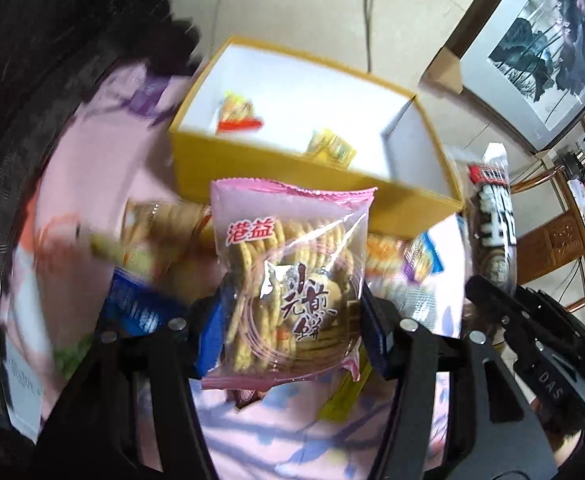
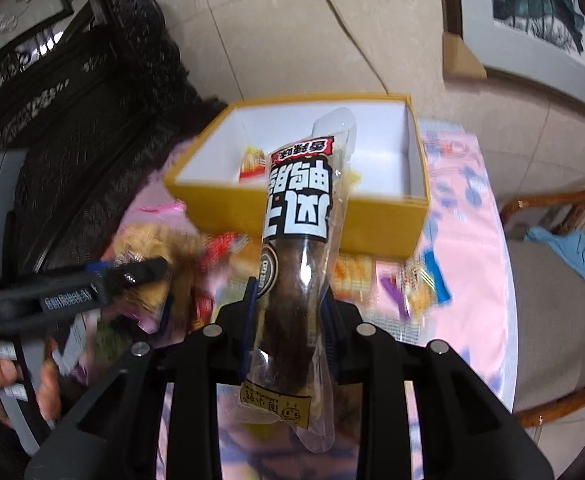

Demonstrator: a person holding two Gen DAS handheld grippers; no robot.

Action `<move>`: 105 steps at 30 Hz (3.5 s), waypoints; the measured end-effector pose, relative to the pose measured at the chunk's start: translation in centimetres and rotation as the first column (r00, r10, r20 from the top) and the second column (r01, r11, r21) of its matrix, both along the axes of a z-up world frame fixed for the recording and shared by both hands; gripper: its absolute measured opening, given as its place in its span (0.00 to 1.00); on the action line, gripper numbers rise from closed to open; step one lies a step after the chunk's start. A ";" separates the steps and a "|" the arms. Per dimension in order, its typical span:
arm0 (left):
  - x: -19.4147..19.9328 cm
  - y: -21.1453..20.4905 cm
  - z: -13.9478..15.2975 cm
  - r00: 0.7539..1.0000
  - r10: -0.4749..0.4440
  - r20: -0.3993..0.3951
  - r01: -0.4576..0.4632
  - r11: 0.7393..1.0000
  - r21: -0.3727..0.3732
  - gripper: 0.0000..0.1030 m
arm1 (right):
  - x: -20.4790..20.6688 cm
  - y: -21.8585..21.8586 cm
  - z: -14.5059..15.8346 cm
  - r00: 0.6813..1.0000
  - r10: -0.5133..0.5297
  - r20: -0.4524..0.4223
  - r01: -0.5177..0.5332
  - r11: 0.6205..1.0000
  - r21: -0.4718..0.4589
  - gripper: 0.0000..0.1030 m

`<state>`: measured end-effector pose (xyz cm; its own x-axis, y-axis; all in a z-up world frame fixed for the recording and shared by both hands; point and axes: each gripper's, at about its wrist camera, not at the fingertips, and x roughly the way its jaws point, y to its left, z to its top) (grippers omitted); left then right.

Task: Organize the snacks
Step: 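Lower both held packages into the yellow box and open both grippers, then grasp the brown chocolate bar with the left gripper while the right grasps the tan bread bag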

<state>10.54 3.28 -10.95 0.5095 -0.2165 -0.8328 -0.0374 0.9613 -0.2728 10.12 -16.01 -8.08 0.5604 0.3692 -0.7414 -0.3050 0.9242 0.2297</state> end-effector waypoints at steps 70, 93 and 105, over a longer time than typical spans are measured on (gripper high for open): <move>-6.2 2.4 -9.4 0.973 0.112 -0.204 -0.071 0.978 0.194 0.96 | -3.9 -1.3 -14.0 0.954 -0.104 -0.282 0.100 0.995 -0.031 0.30; -4.5 -0.5 -15.0 0.975 0.072 -0.209 -0.034 0.984 0.177 0.24 | -6.3 -3.3 -13.7 0.942 -0.118 -0.315 0.122 0.993 -0.008 0.22; -4.7 -1.5 -15.2 0.979 0.038 -0.199 0.009 0.973 0.232 0.24 | -5.8 -0.2 -15.0 0.950 -0.057 -0.306 0.004 0.986 -0.170 0.31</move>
<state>5.81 1.77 -26.17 0.3286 -0.0001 -0.9445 -0.0832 0.9961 -0.0291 4.31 -16.19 -23.04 0.3032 0.2135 -0.9287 -0.2143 0.9649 0.1518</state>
